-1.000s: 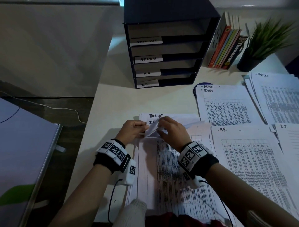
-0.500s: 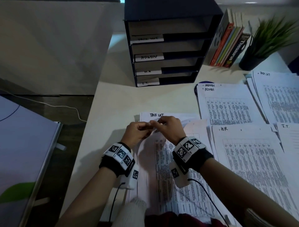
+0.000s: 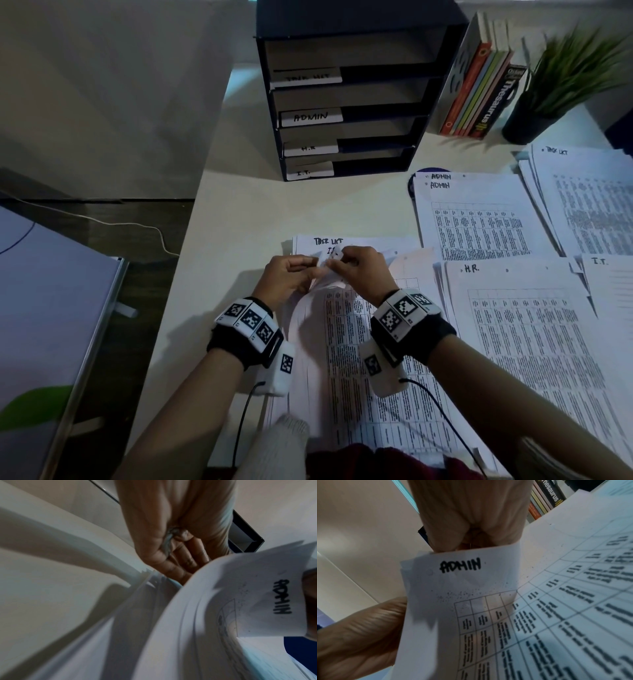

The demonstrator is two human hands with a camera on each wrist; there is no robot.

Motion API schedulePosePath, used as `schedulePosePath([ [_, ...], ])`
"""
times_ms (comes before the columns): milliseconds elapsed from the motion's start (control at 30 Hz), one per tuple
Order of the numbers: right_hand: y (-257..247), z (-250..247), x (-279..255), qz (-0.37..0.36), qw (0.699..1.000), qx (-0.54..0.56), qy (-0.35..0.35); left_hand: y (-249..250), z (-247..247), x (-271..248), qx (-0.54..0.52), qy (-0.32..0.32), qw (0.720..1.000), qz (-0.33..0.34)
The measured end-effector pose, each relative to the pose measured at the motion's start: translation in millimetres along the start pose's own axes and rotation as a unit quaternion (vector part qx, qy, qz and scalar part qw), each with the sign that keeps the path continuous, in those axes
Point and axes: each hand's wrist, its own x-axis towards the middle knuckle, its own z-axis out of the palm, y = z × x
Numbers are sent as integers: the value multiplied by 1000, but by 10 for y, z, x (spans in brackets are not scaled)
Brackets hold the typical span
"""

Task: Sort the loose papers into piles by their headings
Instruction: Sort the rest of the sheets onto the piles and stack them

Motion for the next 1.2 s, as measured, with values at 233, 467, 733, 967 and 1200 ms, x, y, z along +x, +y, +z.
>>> schedulePosePath([
  [233,-3,-42,-87,23,998,58,-2,-118,-46,59,81,85,993,-3],
  [467,-52,-81,-99,-15,987,161,-2,38,12,-115,40,23,998,-46],
  [733,140,-201,-191,-124,953,-252,-115,-37,118,-26,138,14,987,-84],
  [967,161,-73,-137,-89,959,-261,-70,672,-3,-86,180,179,963,94],
  [1200,186,-65,-37,-75,974,-195,-84,1556,-86,-493,126,269,885,359],
])
